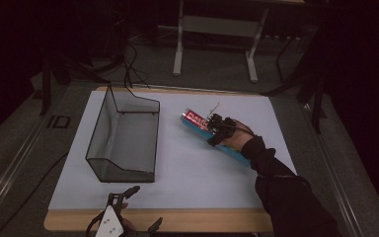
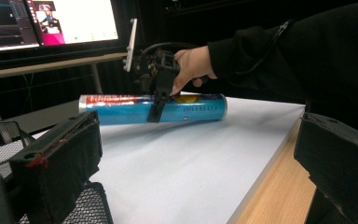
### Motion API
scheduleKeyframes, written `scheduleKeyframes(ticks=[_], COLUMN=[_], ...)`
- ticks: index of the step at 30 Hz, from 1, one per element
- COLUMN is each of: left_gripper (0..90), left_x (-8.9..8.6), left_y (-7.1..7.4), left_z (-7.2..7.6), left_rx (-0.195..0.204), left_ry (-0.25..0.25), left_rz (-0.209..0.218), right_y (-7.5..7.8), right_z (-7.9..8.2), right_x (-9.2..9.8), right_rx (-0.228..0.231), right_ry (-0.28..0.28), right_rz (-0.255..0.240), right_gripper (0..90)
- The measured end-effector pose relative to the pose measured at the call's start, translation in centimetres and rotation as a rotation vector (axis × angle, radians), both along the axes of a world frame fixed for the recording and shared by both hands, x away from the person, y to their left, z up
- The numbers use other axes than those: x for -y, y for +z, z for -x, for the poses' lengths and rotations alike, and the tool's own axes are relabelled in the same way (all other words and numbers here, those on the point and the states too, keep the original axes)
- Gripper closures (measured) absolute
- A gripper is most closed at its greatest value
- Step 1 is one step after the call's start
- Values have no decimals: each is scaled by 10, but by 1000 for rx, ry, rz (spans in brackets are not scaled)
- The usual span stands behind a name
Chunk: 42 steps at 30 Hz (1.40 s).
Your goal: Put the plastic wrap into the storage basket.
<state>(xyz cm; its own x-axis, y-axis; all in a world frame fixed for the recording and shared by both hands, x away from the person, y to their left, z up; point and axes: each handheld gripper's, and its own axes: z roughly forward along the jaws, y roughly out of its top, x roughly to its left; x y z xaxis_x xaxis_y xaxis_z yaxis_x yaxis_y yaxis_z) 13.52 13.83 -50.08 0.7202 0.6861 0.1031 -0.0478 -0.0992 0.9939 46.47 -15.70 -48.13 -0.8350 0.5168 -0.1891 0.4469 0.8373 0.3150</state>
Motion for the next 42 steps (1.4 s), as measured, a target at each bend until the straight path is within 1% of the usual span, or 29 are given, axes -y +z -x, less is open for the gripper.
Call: scheduleKeyframes(ticks=[7,11,13,17,23,26,30,31,32,33,35,37,38,39,42], left_gripper=[14,14,14,14,14,14,14,14,14,14,14,14,14,14,14], left_x=[0,0,0,0,0,1,1,0,0,0,0,1,1,1,2], left_y=[0,0,0,0,0,0,0,0,0,0,0,0,0,0,0], left_z=[0,0,0,0,0,0,0,0,0,0,0,0,0,-1,-1], left_rx=[-2,0,0,-2,-2,-1,-1,-1,0,0,-2,-1,-2,-3,-4], left_ry=[-4,-7,-7,-8,-7,-8,-8,-6,-5,-5,-6,-7,-9,-10,-7], left_rz=[0,-3,-3,-4,-3,-5,-4,-3,-1,1,-2,-2,-3,-7,-6], right_y=[-11,-18,-20,-20,-20,-20,-20,-20,-18,-18,-16,-16,-14,-14,-10], right_z=[-5,-6,-6,-7,-7,-8,-9,-9,-9,-9,-9,-9,-8,-7,-6], right_x=[-4,-6,-7,-5,-5,-5,-5,-4,-1,0,4,6,11,13,17], right_rx=[-16,-16,-17,-28,-26,-37,-32,-28,-33,-27,-39,-42,-48,-53,-63], right_ry=[-5,-2,-1,1,5,1,-5,-3,-10,-13,-19,-21,-16,-18,-21], right_rz=[29,53,57,47,49,52,52,59,61,60,57,58,66,59,65], right_gripper=[317,317,316,316,313,310,276,246,201,199,225,225,218,217,217])
